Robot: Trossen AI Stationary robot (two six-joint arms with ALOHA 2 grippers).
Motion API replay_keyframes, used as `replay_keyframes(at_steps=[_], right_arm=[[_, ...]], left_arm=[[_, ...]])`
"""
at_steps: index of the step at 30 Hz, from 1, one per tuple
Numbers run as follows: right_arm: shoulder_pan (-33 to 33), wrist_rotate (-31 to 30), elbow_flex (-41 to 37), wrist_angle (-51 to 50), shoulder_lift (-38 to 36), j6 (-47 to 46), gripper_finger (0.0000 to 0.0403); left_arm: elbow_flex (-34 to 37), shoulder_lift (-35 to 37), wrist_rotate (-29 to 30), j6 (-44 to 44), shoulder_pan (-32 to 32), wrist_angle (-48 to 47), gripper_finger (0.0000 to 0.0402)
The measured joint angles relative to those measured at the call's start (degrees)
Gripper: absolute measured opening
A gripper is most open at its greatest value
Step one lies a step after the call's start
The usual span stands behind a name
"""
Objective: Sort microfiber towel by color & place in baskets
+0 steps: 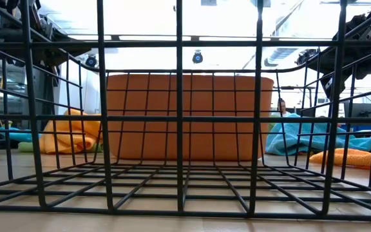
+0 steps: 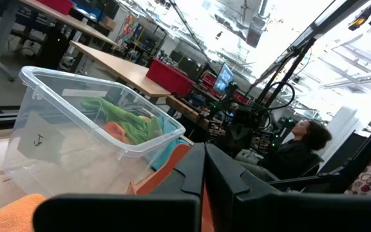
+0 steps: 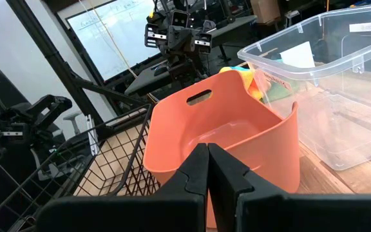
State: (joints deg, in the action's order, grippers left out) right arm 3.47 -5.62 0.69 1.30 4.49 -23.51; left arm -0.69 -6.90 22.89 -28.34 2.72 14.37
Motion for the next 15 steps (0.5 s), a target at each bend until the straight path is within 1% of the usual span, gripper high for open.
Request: replay_keyframes(at_steps=[13, 15], right_arm=[[0.0, 0.0, 0.0, 0.0, 0.0, 0.0, 0.0000], [0.0, 0.0, 0.0, 0.0, 0.0, 0.0, 0.0000]], left_arm=[[0.0, 0.0, 0.0, 0.0, 0.0, 0.0, 0.0000], [0.0, 0.0, 1.1, -0.2, 0.0, 1.0, 0.0000]])
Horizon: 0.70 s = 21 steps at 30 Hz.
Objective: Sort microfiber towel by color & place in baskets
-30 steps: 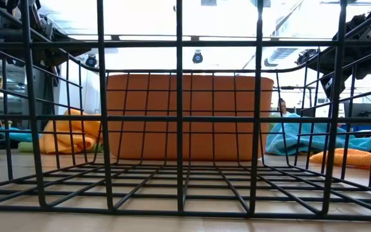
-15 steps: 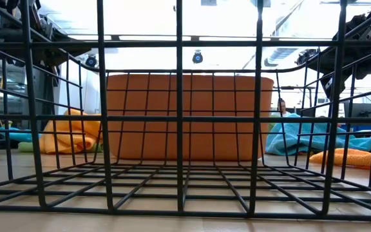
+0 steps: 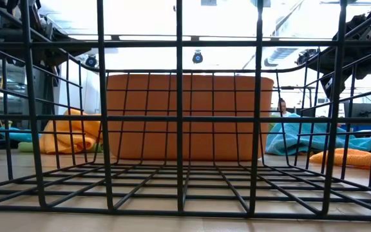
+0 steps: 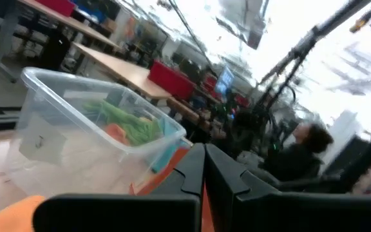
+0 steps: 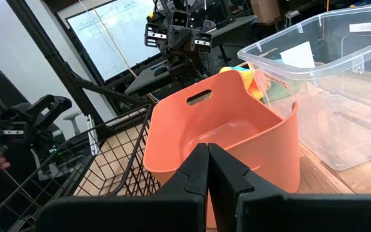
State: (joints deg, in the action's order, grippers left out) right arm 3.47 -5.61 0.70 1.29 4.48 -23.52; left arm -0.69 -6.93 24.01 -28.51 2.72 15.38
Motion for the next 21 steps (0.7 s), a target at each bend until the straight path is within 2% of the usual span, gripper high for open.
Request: replay_keyframes(at_steps=[6, 10, 13, 14, 16, 19, 21], right_arm=[[0.0, 0.0, 0.0, 0.0, 0.0, 0.0, 0.0000], [0.0, 0.0, 0.0, 0.0, 0.0, 0.0, 0.0000], [0.0, 0.0, 0.0, 0.0, 0.0, 0.0, 0.0000], [0.0, 0.0, 0.0, 0.0, 0.0, 0.0, 0.0000], [0.0, 0.0, 0.0, 0.0, 0.0, 0.0, 0.0000], [0.0, 0.0, 0.0, 0.0, 0.0, 0.0, 0.0000], [0.0, 0.0, 0.0, 0.0, 0.0, 0.0, 0.0000]], left_arm=[[0.0, -0.2, 10.0, -17.9, 0.0, 16.3, 0.0000], [0.0, -0.2, 15.8, -18.3, -0.1, 21.3, 0.0000], [0.0, -0.2, 24.6, -20.0, -0.1, 25.5, 0.0000], [-0.6, -0.6, 25.7, -20.9, -0.2, 25.6, 0.0000], [-3.4, -2.7, 22.1, -19.0, -0.9, 23.9, 0.0000], [-11.2, -8.8, 8.0, -11.1, -2.7, 19.2, 0.0000], [-18.1, -13.4, -0.8, -5.4, -4.0, 10.4, 0.0000]])
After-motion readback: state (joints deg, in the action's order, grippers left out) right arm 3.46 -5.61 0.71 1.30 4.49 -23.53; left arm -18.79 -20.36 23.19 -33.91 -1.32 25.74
